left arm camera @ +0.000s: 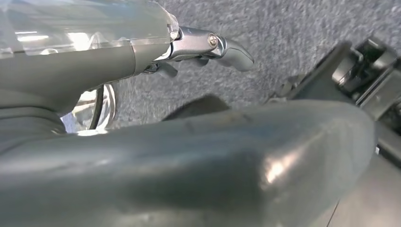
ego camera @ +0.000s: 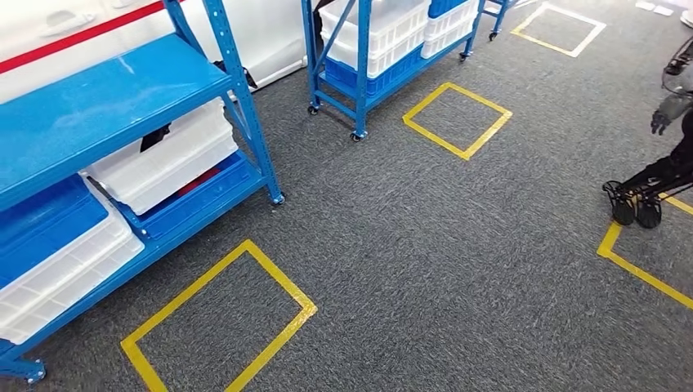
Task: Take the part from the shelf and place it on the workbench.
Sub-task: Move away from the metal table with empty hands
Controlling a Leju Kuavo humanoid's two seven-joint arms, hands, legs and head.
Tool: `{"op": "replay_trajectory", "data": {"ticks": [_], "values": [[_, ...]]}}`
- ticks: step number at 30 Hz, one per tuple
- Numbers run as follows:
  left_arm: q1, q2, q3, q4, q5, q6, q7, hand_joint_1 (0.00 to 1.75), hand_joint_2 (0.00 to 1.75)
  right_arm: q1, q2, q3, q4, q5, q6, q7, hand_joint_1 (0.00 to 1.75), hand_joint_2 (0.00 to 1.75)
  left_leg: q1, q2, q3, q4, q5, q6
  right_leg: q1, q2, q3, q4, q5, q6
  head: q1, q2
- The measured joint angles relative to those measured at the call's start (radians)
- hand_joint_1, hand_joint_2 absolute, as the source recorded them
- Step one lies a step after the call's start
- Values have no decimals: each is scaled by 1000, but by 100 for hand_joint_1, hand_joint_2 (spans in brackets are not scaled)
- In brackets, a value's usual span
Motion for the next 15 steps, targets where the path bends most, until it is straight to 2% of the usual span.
{"op": "replay_trajectory", "data": {"ticks": [1, 3, 4, 5, 7, 8, 9, 10, 11, 12, 13, 14, 15], "values": [[1, 0, -1, 0, 1, -1, 0, 0, 0, 1, 0, -1, 0, 1, 0, 0, 0, 175, 0, 8, 30, -57, 33, 2, 0, -13, 6, 0, -5, 2, 0, 0], [-1, 0, -1, 0, 5, -1, 0, 0, 0, 3, 0, -1, 0, 2, 0, 1, 0, 175, -10, 57, 100, -186, 77, 15, 3, -36, 18, 0, -16, 8, 0, 0], [-3, 0, -1, 0, 8, -1, 1, 0, 0, 4, 0, -2, 0, 3, 0, 1, 0, 175, -17, 79, 120, -225, 82, 23, 6, -47, 22, 0, -21, 13, 0, 0], [-5, 0, -1, 0, 10, -1, 2, 0, 0, 4, 0, -2, 0, 4, 0, 2, 0, 175, -23, 92, 128, -242, 77, 31, 8, -58, 24, -2, -25, 18, 0, 0], [-7, 1, -2, -1, 12, -1, 3, 0, 0, 2, 0, -3, 0, 5, 0, 2, 0, 175, -24, 72, 131, -251, 74, 42, 11, -82, 33, -8, -32, 28, 0, 0], [-6, 1, -3, -1, 12, -1, 4, 0, 0, 2, 0, -3, 0, 6, -1, 3, 0, 175, -21, 58, 136, -258, 74, 45, 11, -73, 39, -5, -39, 33, 0, 0], [-7, 1, -4, -1, 13, -1, 5, 0, 0, 1, -1, -4, 0, 6, -1, 3, 0, 175, -18, 45, 141, -265, 75, 48, 10, -50, 36, 12, -51, 38, 0, 0], [-9, 1, -5, -1, 14, -2, 7, 0, 0, 0, -1, -5, 0, 6, -1, 3, 0, 175, -13, 33, 147, -271, 77, 52, 8, -18, 19, 53, -73, 42, 0, 0], [-11, 0, -6, -2, 16, -2, 8, 0, 0, -2, -2, -6, 0, 6, 1, 3, 0, 175, -12, 21, 149, -273, 77, 55, 5, 18, -11, 115, -99, 46, 0, 0], [-14, -1, -7, -2, 18, -2, 9, 0, 0, -5, -3, -7, 0, 6, 3, 2, 0, 175, -12, 9, 150, -274, 77, 57, 4, 37, -48, 185, -125, 48, 0, 0], [-15, -2, -7, -2, 20, -2, 11, 0, 0, -8, -3, -8, 0, 6, 6, 2, 0, 175, -11, -5, 151, -273, 76, 58, 4, 45, -79, 244, -140, 50, 0, 0], [-15, -2, -7, -2, 23, -3, 12, 0, 0, -11, -3, -9, 0, 6, 9, 1, 0, 175, -11, -19, 154, -273, 75, 58, 5, 49, -94, 272, -136, 51, 0, 0], [-15, -2, -7, -2, 26, -2, 14, 0, 0, -13, -3, -10, 0, 6, 11, 1, 0, 175, -11, -35, 158, -272, 74, 57, 6, 52, -91, 264, -111, 51, 0, 0]]}}
